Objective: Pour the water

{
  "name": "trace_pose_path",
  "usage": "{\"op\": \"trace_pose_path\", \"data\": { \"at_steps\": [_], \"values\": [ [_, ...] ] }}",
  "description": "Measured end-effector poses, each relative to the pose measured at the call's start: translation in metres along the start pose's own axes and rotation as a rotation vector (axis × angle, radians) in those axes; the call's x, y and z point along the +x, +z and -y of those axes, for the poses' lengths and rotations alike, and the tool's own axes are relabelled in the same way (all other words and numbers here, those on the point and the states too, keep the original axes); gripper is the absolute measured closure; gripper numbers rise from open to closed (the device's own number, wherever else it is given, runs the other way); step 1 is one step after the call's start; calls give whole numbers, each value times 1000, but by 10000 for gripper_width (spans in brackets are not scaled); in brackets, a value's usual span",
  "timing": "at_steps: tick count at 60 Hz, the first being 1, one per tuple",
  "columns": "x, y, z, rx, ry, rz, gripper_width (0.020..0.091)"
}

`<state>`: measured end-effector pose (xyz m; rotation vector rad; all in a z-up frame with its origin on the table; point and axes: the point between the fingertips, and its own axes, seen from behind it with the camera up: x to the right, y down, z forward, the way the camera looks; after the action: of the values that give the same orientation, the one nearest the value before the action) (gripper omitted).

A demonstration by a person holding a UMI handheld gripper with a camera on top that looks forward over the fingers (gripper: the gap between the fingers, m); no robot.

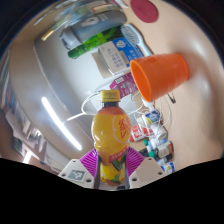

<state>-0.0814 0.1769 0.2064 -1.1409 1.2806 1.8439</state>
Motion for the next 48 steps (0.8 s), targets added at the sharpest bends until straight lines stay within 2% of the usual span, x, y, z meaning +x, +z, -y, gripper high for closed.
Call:
{"op": "trace_pose_path", "data": {
  "at_steps": [6,15,31,41,48],
  "values": [
    [-4,-2,4,-18,164,37,762],
    [-6,-6,20,4,337,69,762],
    [-14,-12,22,-20,388,82,760],
    [-34,-17,-1,-103,-26,24,762],
    [-97,-26,-13,-152,-513,53,762]
  ]
}}
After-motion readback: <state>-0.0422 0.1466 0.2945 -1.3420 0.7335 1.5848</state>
